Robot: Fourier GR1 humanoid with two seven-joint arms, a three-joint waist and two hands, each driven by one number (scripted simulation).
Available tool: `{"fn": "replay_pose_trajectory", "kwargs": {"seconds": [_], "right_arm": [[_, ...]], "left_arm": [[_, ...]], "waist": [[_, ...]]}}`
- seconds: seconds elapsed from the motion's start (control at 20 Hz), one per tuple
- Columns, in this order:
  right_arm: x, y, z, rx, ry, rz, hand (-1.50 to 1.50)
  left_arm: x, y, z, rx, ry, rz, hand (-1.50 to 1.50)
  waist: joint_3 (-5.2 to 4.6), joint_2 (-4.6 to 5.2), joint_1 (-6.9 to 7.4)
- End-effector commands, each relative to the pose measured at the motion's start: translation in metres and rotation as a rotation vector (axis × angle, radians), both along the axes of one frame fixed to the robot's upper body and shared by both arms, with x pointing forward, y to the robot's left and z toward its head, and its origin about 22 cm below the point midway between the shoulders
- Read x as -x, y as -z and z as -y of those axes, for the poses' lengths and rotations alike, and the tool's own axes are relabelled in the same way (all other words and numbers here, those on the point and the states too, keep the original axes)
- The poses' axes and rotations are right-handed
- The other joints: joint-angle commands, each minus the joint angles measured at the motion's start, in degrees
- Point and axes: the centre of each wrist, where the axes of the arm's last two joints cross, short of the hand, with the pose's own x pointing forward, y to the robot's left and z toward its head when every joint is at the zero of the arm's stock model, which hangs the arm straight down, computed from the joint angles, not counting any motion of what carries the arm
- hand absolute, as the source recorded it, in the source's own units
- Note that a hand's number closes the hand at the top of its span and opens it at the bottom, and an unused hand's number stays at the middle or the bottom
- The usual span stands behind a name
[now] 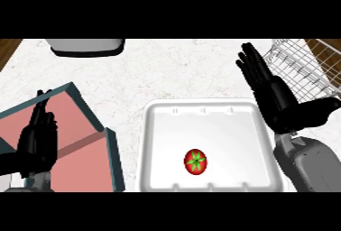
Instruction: Pick the tomato from the tray and place it in the tiered basket
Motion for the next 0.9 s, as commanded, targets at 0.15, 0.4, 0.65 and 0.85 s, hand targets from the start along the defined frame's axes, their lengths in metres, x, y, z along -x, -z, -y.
{"fn": "replay_pose_trajectory", "kwargs": {"seconds": [0.15, 0.4, 0.65, 0.85], "right_arm": [[0.039, 0.025, -0.007, -0.153, 0.275, -0.061, 1.50], [0.068, 0.114, 0.066, 0.077, 0.834, -0.363, -1.50], [0.131, 0.118, 0.021, 0.037, 1.003, -0.317, -1.50], [0.169, 0.093, 0.021, 0.170, 0.884, -0.365, -1.50]], "left_arm": [[-0.015, -0.005, -0.035, -0.301, -0.030, -0.102, 0.00], [0.002, 0.003, -0.052, -0.370, -0.034, -0.194, 0.00], [-0.004, -0.006, -0.058, -0.421, 0.003, -0.245, 0.00], [-0.013, -0.013, -0.037, -0.429, 0.054, -0.254, 0.00]], "waist": [[-0.04, 0.44, -2.11], [-0.46, 1.31, -7.14], [-0.41, -0.09, -4.30], [-0.53, 0.28, -2.05]]}}
